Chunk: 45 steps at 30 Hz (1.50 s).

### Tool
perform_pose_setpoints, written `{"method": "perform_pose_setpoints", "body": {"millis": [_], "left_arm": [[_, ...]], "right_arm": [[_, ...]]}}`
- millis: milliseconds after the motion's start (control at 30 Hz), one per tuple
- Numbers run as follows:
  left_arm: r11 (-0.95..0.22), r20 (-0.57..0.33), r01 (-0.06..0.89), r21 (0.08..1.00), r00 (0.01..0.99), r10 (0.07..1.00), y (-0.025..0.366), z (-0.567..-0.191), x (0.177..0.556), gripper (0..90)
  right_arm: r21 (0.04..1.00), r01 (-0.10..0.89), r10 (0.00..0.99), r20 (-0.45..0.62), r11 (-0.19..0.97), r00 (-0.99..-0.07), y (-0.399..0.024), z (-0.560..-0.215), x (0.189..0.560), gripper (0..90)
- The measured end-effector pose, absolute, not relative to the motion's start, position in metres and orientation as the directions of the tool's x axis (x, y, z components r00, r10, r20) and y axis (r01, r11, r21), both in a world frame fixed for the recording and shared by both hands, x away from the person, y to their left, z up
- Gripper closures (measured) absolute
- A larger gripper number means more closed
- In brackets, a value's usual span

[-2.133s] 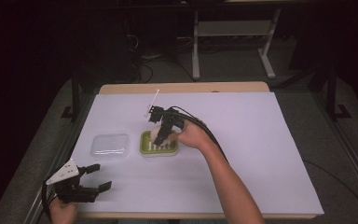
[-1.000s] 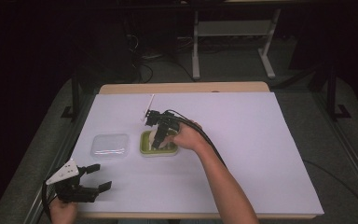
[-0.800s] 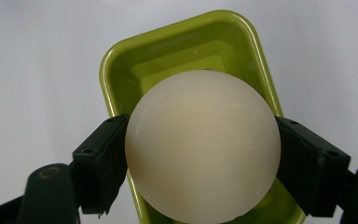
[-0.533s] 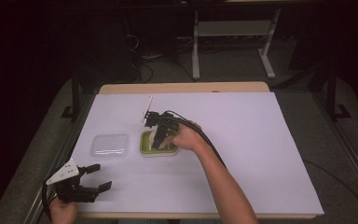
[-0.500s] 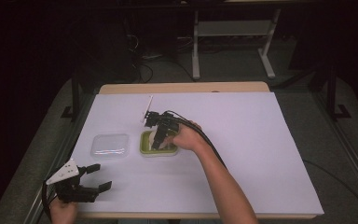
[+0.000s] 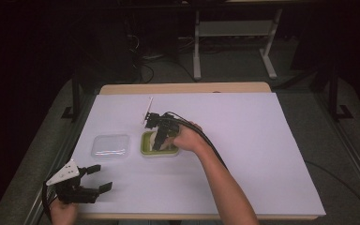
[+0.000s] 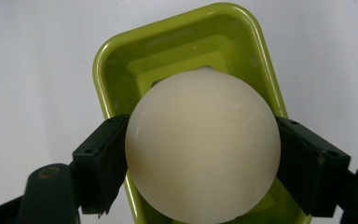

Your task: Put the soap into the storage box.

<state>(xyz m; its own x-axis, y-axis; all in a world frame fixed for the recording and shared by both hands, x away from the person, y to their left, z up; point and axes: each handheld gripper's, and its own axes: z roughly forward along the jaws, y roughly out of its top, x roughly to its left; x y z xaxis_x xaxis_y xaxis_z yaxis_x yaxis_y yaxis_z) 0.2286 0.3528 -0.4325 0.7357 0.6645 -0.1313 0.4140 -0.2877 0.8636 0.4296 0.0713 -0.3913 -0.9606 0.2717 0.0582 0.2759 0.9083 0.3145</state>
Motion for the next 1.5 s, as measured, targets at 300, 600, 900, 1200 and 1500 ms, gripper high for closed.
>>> {"method": "perform_pose_setpoints", "body": {"millis": [300, 600, 900, 1200, 1500], "left_arm": [[-0.289, -0.128, 0.411, 0.864, 0.736, 0.665, 0.3529, -0.4322, 0.2284, 12.8], [-0.287, -0.131, 0.414, 0.864, 0.734, 0.666, 0.3529, -0.4324, 0.2286, 12.8], [-0.286, -0.133, 0.416, 0.863, 0.733, 0.667, 0.3529, -0.4325, 0.2285, 12.8], [-0.284, -0.135, 0.417, 0.864, 0.733, 0.667, 0.3527, -0.4327, 0.2285, 12.8], [-0.286, -0.13, 0.413, 0.865, 0.735, 0.666, 0.3524, -0.4321, 0.2287, 12.8]], "right_arm": [[0.313, 0.274, 0.27, 0.058, 0.909, -0.961, 0.0716, -0.3915, 0.4296, 22.0], [0.304, 0.274, 0.27, 0.055, 0.913, -0.961, 0.0728, -0.3931, 0.4294, 22.0], [0.301, 0.273, 0.271, 0.05, 0.913, -0.961, 0.0732, -0.3932, 0.4291, 22.0], [0.301, 0.273, 0.271, 0.048, 0.914, -0.961, 0.0733, -0.3934, 0.4292, 22.0], [0.294, 0.283, 0.282, 0.047, 0.913, -0.958, 0.0732, -0.3948, 0.4296, 21.9]]}}
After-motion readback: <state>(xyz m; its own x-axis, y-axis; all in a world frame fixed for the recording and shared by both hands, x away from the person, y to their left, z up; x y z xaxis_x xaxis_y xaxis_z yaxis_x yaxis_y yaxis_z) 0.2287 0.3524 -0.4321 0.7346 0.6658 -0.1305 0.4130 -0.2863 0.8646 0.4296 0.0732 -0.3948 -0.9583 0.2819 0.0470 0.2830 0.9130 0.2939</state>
